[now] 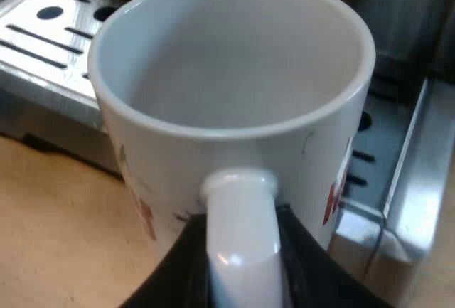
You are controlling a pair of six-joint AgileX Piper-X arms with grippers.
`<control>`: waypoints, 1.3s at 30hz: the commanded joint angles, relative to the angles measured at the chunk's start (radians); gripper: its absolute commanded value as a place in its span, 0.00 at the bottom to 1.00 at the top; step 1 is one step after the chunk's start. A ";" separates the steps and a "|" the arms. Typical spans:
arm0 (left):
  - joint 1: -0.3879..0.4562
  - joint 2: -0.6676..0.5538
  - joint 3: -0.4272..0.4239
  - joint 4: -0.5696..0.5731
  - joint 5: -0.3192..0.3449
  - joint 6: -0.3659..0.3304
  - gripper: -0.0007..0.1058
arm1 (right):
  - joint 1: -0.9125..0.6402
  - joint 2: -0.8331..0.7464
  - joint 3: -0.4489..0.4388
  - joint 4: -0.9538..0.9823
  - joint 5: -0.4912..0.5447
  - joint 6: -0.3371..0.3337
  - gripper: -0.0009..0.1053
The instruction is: Place mug into machine
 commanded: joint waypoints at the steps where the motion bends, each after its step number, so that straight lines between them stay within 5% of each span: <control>1: -0.002 0.001 -0.003 -0.019 -0.009 0.012 0.77 | 0.002 0.098 -0.088 -0.114 0.008 -0.003 0.01; 16: -0.002 0.001 -0.003 -0.019 -0.009 0.012 0.77 | 0.002 0.424 -0.275 -0.264 0.001 -0.003 0.01; 26: -0.002 0.001 -0.003 -0.019 -0.009 0.012 0.77 | 0.002 0.526 -0.359 -0.273 0.010 -0.003 0.01; 30: -0.002 0.001 -0.003 -0.019 -0.009 0.012 0.77 | 0.002 0.526 -0.364 -0.274 0.010 0.045 0.02; 37: -0.002 0.001 -0.003 -0.019 -0.009 0.012 0.77 | 0.002 0.525 -0.364 -0.248 0.010 0.107 0.44; 39: -0.002 0.001 -0.003 -0.019 -0.009 0.012 0.77 | 0.002 0.517 -0.364 -0.248 0.010 0.107 0.46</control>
